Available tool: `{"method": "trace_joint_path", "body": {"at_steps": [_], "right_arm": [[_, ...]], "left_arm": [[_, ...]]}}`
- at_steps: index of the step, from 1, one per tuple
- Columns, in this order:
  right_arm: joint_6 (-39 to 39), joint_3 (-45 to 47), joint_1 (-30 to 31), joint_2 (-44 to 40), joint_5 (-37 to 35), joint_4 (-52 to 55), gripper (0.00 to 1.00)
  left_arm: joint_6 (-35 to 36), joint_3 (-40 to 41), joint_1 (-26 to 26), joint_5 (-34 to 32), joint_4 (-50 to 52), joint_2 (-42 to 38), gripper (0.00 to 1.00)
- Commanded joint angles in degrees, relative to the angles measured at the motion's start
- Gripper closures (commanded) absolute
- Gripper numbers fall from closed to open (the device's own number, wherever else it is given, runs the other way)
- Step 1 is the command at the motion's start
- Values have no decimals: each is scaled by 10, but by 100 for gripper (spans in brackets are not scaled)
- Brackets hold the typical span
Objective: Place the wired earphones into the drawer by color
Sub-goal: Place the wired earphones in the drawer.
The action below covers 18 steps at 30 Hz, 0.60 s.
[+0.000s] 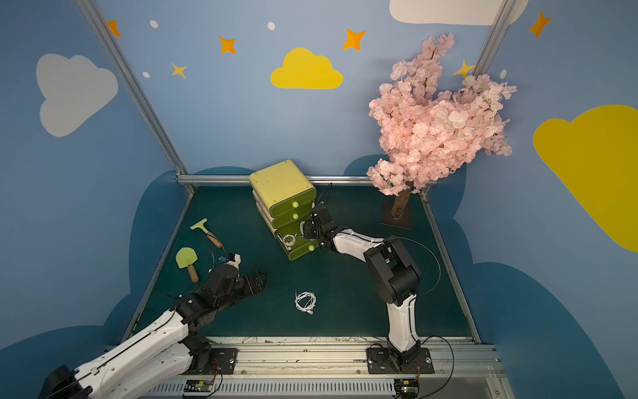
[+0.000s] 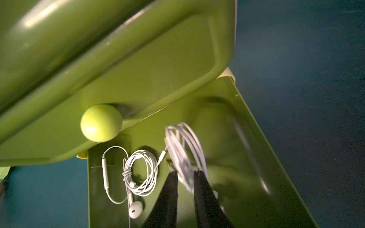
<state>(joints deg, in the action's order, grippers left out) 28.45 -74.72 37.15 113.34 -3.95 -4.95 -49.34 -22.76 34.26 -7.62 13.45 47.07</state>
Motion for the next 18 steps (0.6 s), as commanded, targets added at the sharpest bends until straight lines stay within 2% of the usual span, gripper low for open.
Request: {"method": "trace_joint_path", "body": {"at_steps": [1,8,15,16,17,18], "right_arm": [[7,5,-4,1,13,-7,71],[-9,29,-7,-50,17,10,58],[-54,66,-11,-132,19,72,38],[-58,75,-12,-145,17,82,33],[-62,84,-14,-160,15,90,20],[-66,94,-15,-173,14,94,4]], "left_arm": [[-10,-21,9,35,-1,18,0],[-30,-57,58,35,9,71,2],[-57,-89,117,15,33,119,9],[-64,-92,127,11,35,124,10],[-70,-94,135,6,38,130,10],[-75,-96,142,3,41,134,10]]}}
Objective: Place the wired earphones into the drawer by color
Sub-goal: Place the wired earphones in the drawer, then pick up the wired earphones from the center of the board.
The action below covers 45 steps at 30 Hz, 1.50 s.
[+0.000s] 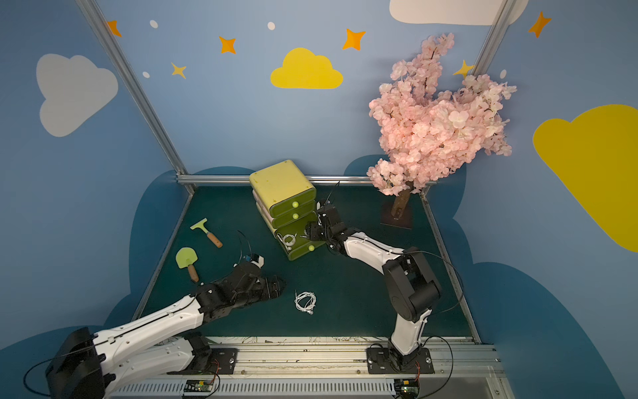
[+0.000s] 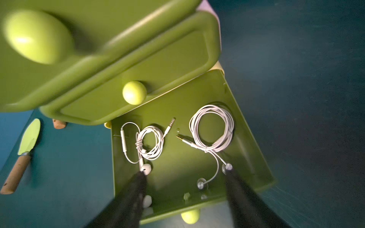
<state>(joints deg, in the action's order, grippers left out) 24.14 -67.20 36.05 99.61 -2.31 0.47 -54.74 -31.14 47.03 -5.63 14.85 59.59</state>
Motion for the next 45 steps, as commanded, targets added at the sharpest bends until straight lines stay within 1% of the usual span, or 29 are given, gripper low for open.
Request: {"method": "trace_joint_path", "body": {"at_steps": [1,7,12,16,20,22,26,28,34,42,45], "right_arm": [[-25,32,-6,-51,-4,43,2],[-55,104,-13,-143,-10,49,2],[-92,148,-17,-215,-18,76,2],[-115,201,-19,-272,-40,49,2],[-103,240,-21,-315,-65,26,2],[-99,258,-23,-334,-67,8,2],[-99,275,-25,-352,-73,-6,1],[-98,276,-26,-354,-84,-4,1],[-91,281,-29,-368,-105,1,2],[-89,303,-36,-391,-105,-14,2],[-88,305,-38,-392,-104,-14,2]], "left_arm": [[-27,-14,22,-22,29,15,11],[-41,-36,60,-43,39,66,15],[-44,-64,84,-49,29,124,19],[-47,-85,99,-47,22,172,22],[-55,-100,109,-48,21,207,27],[-58,-106,112,-47,19,220,29],[-59,-119,116,-42,18,241,35],[-59,-125,118,-40,18,253,40],[-65,-138,122,-33,25,284,52],[-71,-148,125,-28,33,310,57],[-71,-151,126,-24,33,318,61]]}}
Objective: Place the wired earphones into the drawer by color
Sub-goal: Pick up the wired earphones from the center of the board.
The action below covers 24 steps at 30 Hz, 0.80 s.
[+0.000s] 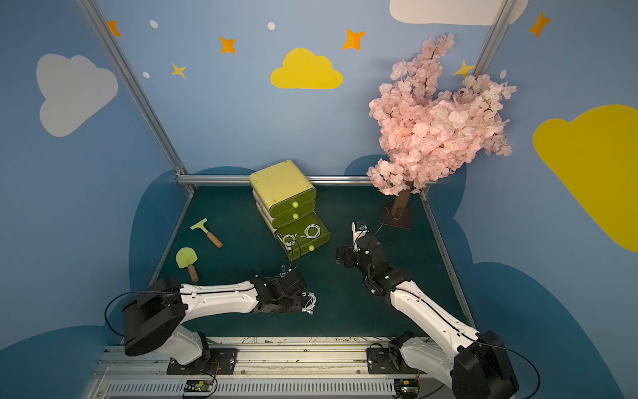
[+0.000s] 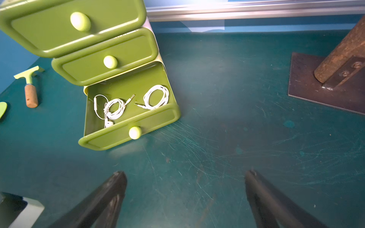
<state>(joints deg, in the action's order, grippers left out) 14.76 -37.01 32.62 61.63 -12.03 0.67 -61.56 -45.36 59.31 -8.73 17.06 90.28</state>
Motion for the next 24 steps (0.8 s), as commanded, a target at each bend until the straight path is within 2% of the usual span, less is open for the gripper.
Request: {"method": "trace_joint_path", "body": {"at_steps": [1,12,24], "right_arm": [[6,3,-4,-12,-5,-16,1],[8,5,-9,-14,1,-17,2],[9,7,-11,-12,8,-19,2]], "left_arm": [[-3,-8,3,8,12,13,63],[-6,-9,3,6,12,14,86],[-3,-6,3,-20,14,-24,94]]}}
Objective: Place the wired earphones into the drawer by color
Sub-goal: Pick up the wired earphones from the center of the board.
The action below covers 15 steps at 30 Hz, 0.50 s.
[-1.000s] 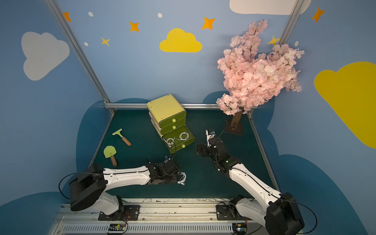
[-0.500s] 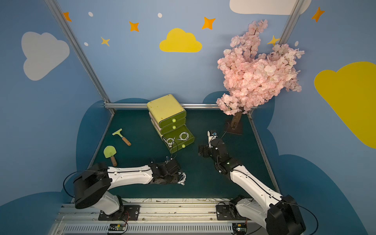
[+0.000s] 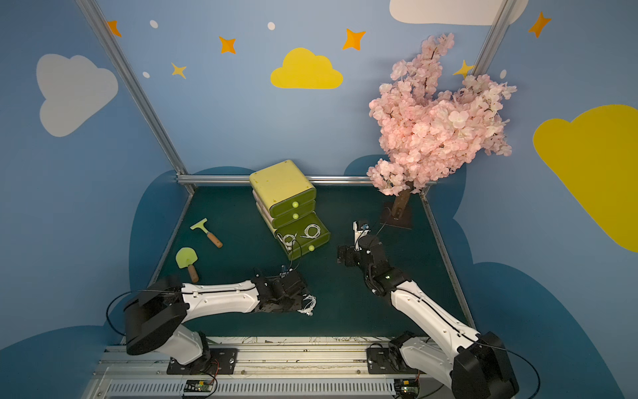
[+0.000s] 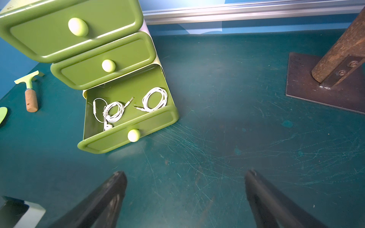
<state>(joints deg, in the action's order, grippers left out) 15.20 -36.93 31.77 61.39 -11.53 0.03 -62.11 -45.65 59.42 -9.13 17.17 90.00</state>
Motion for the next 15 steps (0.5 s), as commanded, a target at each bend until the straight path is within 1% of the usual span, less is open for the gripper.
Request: {"method": "trace_joint_path", "body": {"at_steps": [1,3,6,12,15], "right_arm": [[4,6,-2,-9,4,-13,2],[4,6,-2,-10,5,-13,2],[4,7,-3,-8,6,-15,2],[4,6,-3,-3,13,-17,1],[4,8,-3,-4,15,-19,2]], "left_arm": [[4,-3,2,-20,14,-26,95],[3,-4,2,-30,20,-38,97],[6,-7,2,-49,28,-62,97],[34,-28,-9,-90,57,-110,97],[53,-38,-23,-103,60,-133,97]]}}
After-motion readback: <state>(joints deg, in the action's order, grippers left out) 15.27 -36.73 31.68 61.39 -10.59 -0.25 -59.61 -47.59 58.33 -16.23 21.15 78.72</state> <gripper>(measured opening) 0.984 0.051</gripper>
